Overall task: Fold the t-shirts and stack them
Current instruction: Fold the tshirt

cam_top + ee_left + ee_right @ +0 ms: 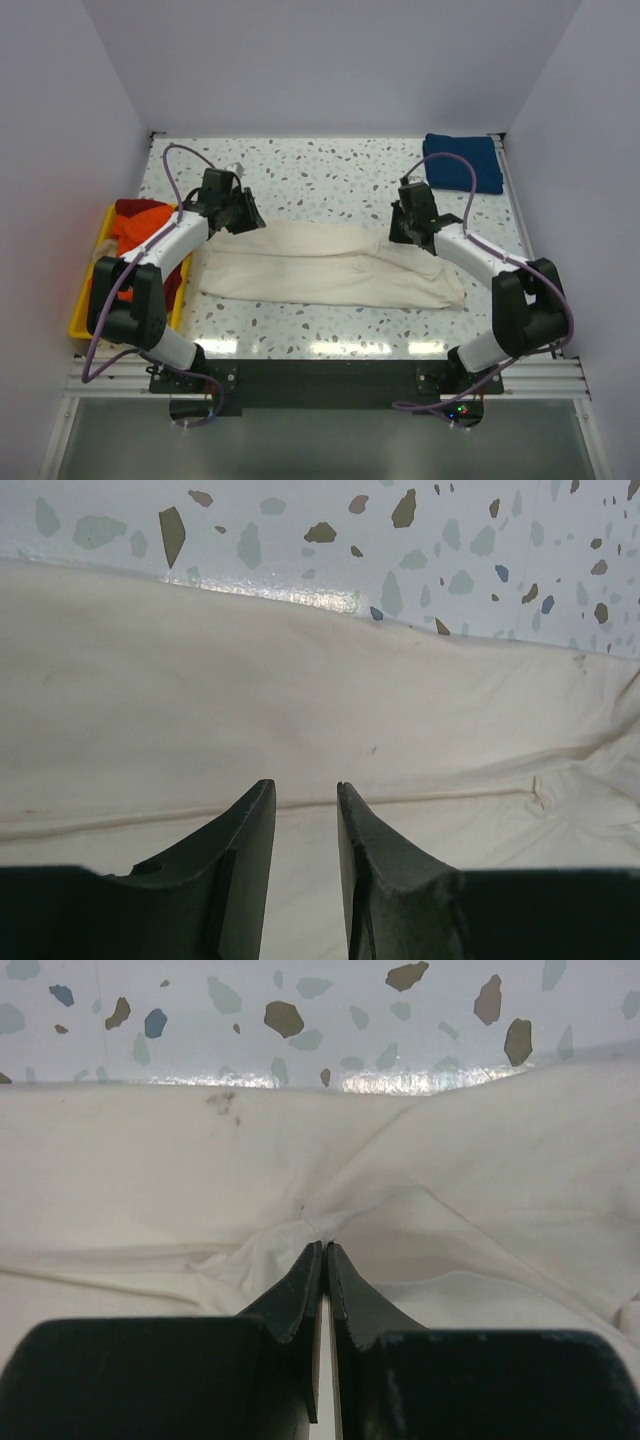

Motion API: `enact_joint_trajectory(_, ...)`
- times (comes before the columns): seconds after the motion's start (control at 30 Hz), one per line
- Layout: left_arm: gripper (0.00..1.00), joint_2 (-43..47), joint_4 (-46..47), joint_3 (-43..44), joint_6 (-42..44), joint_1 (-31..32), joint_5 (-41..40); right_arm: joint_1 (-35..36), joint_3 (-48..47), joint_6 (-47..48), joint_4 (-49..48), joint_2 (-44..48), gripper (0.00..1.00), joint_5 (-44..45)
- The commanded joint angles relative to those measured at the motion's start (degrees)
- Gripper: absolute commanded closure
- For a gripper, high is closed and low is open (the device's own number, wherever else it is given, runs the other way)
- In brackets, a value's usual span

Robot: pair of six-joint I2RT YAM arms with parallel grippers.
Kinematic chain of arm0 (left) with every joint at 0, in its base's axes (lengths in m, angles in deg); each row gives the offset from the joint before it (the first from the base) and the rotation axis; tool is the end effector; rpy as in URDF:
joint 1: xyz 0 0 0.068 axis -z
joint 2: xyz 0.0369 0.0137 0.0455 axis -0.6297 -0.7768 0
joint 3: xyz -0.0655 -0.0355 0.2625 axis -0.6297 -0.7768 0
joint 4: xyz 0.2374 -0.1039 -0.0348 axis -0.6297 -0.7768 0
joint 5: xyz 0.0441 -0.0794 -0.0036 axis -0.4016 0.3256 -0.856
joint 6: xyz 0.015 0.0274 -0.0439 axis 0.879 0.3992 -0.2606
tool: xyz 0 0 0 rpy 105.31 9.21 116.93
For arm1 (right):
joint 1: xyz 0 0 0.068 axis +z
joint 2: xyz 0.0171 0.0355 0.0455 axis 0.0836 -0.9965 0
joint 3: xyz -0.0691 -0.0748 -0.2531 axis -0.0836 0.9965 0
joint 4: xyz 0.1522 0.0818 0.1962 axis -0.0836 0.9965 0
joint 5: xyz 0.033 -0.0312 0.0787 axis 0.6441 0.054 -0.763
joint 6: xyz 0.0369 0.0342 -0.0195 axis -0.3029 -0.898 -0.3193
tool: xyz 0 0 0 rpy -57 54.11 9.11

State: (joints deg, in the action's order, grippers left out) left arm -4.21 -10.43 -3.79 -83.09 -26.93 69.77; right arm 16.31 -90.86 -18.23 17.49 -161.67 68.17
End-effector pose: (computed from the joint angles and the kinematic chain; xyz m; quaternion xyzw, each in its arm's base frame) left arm 0.3156 -0.0740 0.2252 -0.1170 0.9279 -0.2007 0.2915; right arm 0.3023 0.1116 0.2109 0.0425 0.9309 0.0766 0.3547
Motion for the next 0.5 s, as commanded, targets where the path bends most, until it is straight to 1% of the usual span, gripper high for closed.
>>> enact_joint_trajectory(0.0,0.64,0.2,0.8,0.1,1.8,0.2,0.2,0.6,2.8,-1.8,1.0,5.2,0.94,-2.0)
enact_joint_trajectory(0.27,0.65,-0.2,0.8,-0.1,1.6,0.6,0.6,3.4,10.0,-5.1,0.9,12.1,0.94,-3.8)
enact_joint_trajectory(0.47,0.65,-0.1,0.7,-0.3,1.6,0.8,0.5,7.6,15.5,-9.4,-1.0,16.6,0.94,-1.8)
